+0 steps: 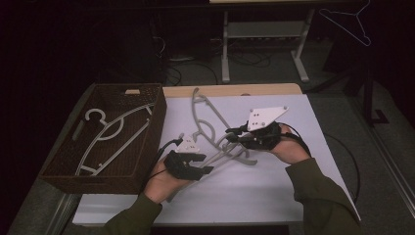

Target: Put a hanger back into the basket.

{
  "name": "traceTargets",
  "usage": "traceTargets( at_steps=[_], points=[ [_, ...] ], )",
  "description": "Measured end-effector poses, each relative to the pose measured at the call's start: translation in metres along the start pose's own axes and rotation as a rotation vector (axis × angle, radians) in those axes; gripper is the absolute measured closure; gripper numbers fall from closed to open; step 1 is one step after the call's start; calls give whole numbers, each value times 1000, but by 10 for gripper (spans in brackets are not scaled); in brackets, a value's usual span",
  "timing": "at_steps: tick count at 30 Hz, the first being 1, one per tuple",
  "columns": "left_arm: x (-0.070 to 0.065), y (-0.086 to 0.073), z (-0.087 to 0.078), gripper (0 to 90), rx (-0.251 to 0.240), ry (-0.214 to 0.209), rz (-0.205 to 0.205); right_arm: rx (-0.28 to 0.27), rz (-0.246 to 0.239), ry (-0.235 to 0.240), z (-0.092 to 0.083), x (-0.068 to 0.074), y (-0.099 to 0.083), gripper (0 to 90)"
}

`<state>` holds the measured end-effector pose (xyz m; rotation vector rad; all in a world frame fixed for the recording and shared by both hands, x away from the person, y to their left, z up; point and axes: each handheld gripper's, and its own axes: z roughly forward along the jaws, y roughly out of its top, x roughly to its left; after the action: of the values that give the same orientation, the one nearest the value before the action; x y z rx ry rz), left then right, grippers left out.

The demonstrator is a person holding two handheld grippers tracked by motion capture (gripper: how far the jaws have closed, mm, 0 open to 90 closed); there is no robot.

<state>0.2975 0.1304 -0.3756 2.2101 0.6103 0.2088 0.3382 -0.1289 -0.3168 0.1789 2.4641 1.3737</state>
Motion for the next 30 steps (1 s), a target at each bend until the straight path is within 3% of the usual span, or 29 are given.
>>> traceTargets(
  at_steps=[4,6,13,18,23,30],
  points=[
    [0,3,0,561,34,52,39,-3,17,-3,3,-2,2,773],
    [0,1,1,596,60,56,52,-3,19,-3,5,-4,2,773],
    [-1,-2,5,783,69,59,41,-3,29,-14,8,-6,3,774],
    [1,-1,6,792,69,65,23,3,32,-25,10,-6,3,759],
    [4,0,3,794,62,67,5,18,67,-53,12,-7,2,502],
    [8,7,-8,794,35,59,-40,-1,181,-127,-8,-8,-2,207]
  ],
)
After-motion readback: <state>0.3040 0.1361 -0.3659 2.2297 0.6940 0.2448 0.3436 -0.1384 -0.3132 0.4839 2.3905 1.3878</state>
